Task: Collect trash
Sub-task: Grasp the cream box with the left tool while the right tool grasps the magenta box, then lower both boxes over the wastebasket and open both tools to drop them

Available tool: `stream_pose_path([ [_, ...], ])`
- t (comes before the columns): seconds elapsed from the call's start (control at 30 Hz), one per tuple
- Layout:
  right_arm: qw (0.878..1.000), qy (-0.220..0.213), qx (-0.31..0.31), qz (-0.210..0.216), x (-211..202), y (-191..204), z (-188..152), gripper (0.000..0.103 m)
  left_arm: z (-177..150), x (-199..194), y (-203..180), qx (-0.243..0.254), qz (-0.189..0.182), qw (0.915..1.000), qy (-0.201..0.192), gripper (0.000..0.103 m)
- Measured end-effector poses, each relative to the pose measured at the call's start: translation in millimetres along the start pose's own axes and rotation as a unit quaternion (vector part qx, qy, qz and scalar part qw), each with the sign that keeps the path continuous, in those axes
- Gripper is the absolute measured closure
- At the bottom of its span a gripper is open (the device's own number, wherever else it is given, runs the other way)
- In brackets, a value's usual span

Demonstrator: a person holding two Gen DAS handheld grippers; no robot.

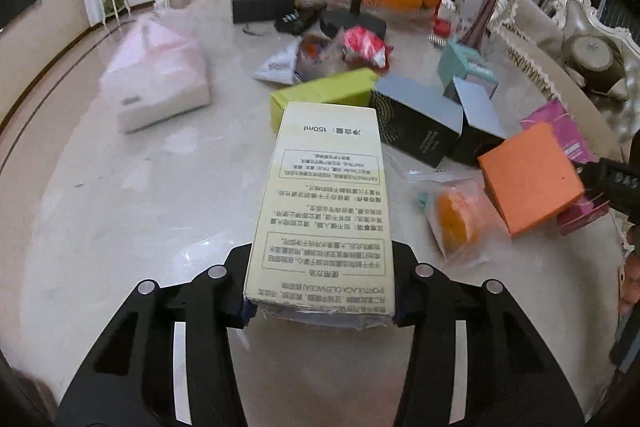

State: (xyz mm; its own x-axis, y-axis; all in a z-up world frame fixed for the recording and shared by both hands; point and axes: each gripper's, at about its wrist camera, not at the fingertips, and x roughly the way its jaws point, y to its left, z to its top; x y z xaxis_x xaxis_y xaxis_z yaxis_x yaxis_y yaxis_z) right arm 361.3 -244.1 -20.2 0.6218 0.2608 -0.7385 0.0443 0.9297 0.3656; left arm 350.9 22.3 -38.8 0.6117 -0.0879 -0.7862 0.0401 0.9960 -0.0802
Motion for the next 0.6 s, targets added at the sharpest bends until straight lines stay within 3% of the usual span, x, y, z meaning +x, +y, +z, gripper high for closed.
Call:
stream_pose_path([
  [0.17, 0.998, -0.055, -0.002, 0.008, -44.6, -11.5, -6.7, 0.074, -9.1, -38.9, 6.1, 0.005, -0.019, 0.9989, -0.041, 0.056],
  [0.3, 0.995, -0.083, -0.016, 0.046, -84.0, -26.9, -36.9, 0.074, -39.8, -90.4, 9.0, 0.005, -0.069, 0.9938, -0.088, 0.056],
  [0.37, 0.993, -0.082, -0.027, 0.082, -108.3, -31.7, -71.3, 0.074, -63.3, -114.3, 6.9, 0.012, -0.091, 0.9906, -0.101, 0.056],
  [0.5, 0.985, -0.066, -0.048, 0.152, -155.1, -32.7, -158.7, 0.074, -142.9, -175.1, -10.6, 0.05, -0.13, 0.984, -0.112, 0.056],
  [0.6, 0.982, -0.021, -0.053, 0.18, -173.2, -27.8, -227.8, 0.074, -209.4, -211.9, -25.1, 0.07, -0.141, 0.9836, -0.088, 0.056],
])
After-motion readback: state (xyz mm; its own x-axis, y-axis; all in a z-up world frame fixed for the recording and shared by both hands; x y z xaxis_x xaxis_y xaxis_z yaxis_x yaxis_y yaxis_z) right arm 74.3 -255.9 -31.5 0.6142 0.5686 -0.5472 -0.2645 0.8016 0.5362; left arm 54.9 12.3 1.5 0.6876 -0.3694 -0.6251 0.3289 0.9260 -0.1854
